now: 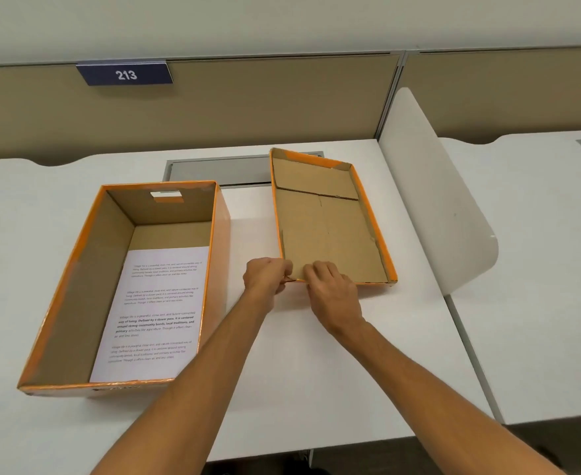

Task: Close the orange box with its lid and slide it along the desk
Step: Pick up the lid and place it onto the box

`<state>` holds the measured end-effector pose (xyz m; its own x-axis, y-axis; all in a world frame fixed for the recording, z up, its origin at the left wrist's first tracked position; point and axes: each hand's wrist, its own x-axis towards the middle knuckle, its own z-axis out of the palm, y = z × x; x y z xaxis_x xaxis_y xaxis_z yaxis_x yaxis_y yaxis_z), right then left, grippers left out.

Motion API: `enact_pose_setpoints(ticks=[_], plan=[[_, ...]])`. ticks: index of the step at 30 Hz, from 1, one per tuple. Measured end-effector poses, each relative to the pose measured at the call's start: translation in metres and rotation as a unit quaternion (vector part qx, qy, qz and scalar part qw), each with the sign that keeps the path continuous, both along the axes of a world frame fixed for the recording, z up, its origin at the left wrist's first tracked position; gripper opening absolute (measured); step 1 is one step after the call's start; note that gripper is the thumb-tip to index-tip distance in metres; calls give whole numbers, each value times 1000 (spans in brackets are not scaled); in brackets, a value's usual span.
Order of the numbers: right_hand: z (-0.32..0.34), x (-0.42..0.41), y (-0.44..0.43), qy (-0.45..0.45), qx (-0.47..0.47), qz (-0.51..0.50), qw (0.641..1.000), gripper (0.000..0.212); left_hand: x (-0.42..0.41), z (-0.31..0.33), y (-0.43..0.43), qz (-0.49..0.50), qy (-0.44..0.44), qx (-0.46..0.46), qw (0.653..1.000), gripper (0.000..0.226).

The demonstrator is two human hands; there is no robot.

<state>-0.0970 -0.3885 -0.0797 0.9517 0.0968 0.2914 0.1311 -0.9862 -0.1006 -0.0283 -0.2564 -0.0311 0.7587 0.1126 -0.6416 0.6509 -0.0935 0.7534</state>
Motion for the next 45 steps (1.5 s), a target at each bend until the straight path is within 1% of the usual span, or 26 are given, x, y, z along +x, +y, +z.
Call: enact_pose_setpoints(ticks=[2, 4, 7, 9, 11, 12, 14, 17, 20, 22, 24, 28, 30, 31, 33, 38, 40, 43, 45], plan=[[9, 6, -2, -58, 16, -1, 998, 19, 3, 14, -5, -23, -10, -57, 998, 16], [21, 14, -6, -109, 38, -11, 993, 21, 6, 28, -9, -56, -37, -104, 992, 22], [47, 22, -14, -167, 129, -39, 977, 24, 13, 47, -11, -86, -84, -172, 978, 26], [65, 25, -20, -184, 193, -56, 962, 24, 18, 56, -12, -90, -103, -181, 974, 33], [82, 27, -23, -176, 262, -92, 944, 19, 21, 59, -14, -94, -105, -156, 978, 39], [91, 29, -24, -165, 312, -116, 928, 14, 22, 59, -14, -101, -98, -146, 979, 42], [107, 33, -27, -152, 429, -146, 879, 7, 22, 60, -13, -126, -76, -131, 980, 46], [134, 34, -32, -161, 571, -156, 790, 14, 21, 61, -11, -150, -50, -115, 981, 48], [153, 30, -35, -168, 678, -145, 701, 17, 23, 65, -9, -157, -38, -117, 980, 58], [163, 28, -38, -161, 745, -135, 633, 25, 25, 70, -7, -158, -27, -118, 980, 66], [169, 27, -41, -152, 796, -122, 574, 33, 27, 76, -2, -138, -26, -127, 982, 64], [172, 24, -46, -131, 850, -116, 497, 42, 36, 84, 13, -66, -34, -132, 989, 54], [170, 23, -47, -118, 870, -114, 464, 53, 40, 86, 24, -41, -35, -139, 989, 46], [169, 23, -46, -111, 877, -116, 454, 59, 43, 87, 30, -34, -36, -140, 989, 42], [166, 22, -44, -92, 879, -118, 454, 68, 47, 86, 43, -28, -44, -137, 989, 41], [152, 22, -32, -16, 864, -121, 488, 84, 53, 91, 85, -1, -78, -130, 988, 44], [144, 22, -26, 15, 851, -123, 511, 77, 55, 95, 105, 10, -102, -119, 988, 41], [136, 21, -17, 49, 824, -157, 543, 51, 53, 99, 138, 8, -139, -84, 987, 40], [131, 20, -9, 78, 795, -173, 576, 39, 50, 102, 161, -9, -158, -61, 986, 42]])
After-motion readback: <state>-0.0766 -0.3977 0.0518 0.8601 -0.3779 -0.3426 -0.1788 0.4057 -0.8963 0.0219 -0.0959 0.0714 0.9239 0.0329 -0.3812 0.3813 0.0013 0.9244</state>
